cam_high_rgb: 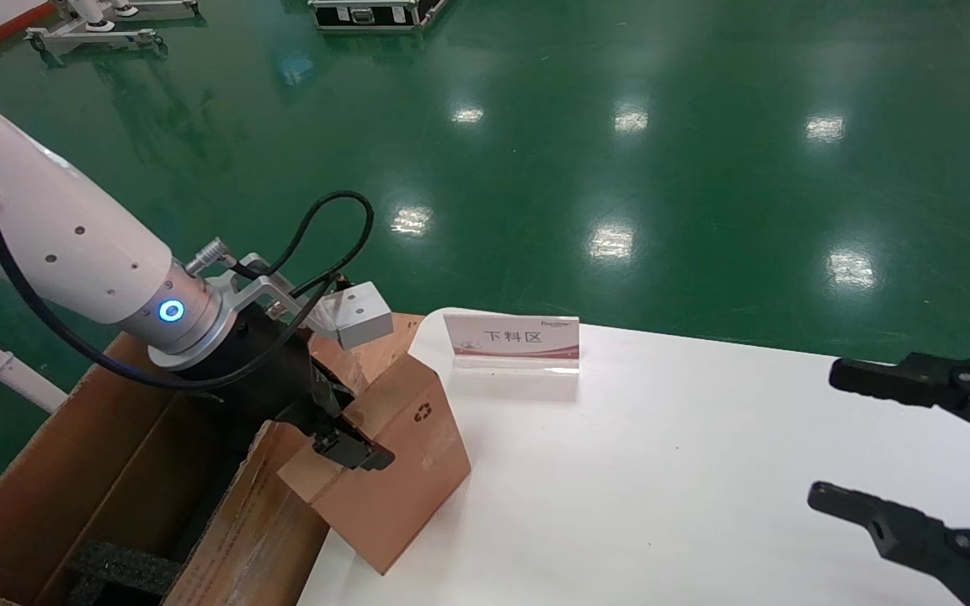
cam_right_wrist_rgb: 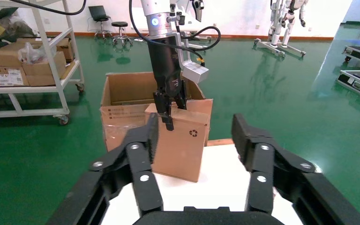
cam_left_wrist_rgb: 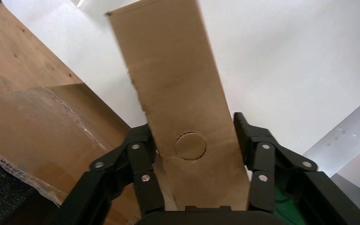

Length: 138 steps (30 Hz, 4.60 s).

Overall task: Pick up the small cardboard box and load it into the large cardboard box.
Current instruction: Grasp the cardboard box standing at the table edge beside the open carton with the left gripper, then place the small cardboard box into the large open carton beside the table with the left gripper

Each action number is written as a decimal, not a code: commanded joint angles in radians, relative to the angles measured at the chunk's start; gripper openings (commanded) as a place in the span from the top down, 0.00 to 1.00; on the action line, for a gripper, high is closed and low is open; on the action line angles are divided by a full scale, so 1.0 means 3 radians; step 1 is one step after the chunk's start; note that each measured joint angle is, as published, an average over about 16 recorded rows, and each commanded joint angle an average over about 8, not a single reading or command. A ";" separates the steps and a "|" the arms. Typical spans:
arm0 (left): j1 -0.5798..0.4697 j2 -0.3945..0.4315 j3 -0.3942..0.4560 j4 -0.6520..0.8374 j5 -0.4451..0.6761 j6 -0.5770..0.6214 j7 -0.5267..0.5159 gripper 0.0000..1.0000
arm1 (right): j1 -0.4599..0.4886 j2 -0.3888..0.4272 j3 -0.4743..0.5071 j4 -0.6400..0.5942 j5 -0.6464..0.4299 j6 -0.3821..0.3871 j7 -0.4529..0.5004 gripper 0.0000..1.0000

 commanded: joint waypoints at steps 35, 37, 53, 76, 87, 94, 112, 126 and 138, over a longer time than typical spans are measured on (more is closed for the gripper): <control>-0.1404 0.0072 -0.0295 0.0212 0.0480 0.0180 -0.0026 1.00 | 0.0003 0.0001 -0.0005 -0.0003 0.0002 0.0000 -0.0003 1.00; -0.1551 0.0067 -0.0198 0.0241 0.0535 0.0221 -0.0026 1.00 | 0.0003 0.0001 -0.0005 -0.0003 0.0003 0.0000 -0.0003 1.00; -0.2799 -0.0242 0.1710 0.0124 0.0347 0.0275 -0.0200 1.00 | 0.0003 0.0002 -0.0009 -0.0003 0.0005 0.0002 -0.0005 0.70; -0.3105 -0.0622 0.2920 0.0025 0.0161 0.0102 -0.0587 1.00 | 0.0004 0.0004 -0.0013 -0.0003 0.0008 0.0004 -0.0007 0.00; -0.2912 -0.0832 0.3008 0.0002 0.0241 -0.0058 -0.0724 1.00 | 0.0005 0.0005 -0.0015 -0.0003 0.0010 0.0004 -0.0008 0.00; -0.2771 -0.0923 0.3048 -0.0002 0.0318 -0.0214 -0.0794 1.00 | 0.0005 0.0006 -0.0017 -0.0003 0.0010 0.0005 -0.0009 0.00; -0.2416 -0.0956 0.3168 0.0005 0.0596 -0.0665 -0.1072 1.00 | 0.0006 0.0007 -0.0020 -0.0003 0.0013 0.0007 -0.0011 0.00; -0.2166 -0.0877 0.3241 0.0023 0.0782 -0.0975 -0.1388 1.00 | 0.0007 0.0008 -0.0023 -0.0003 0.0015 0.0008 -0.0012 0.00; -0.1985 -0.0829 0.3293 0.0039 0.0903 -0.1184 -0.1571 1.00 | 0.0007 0.0009 -0.0025 -0.0003 0.0016 0.0009 -0.0013 0.00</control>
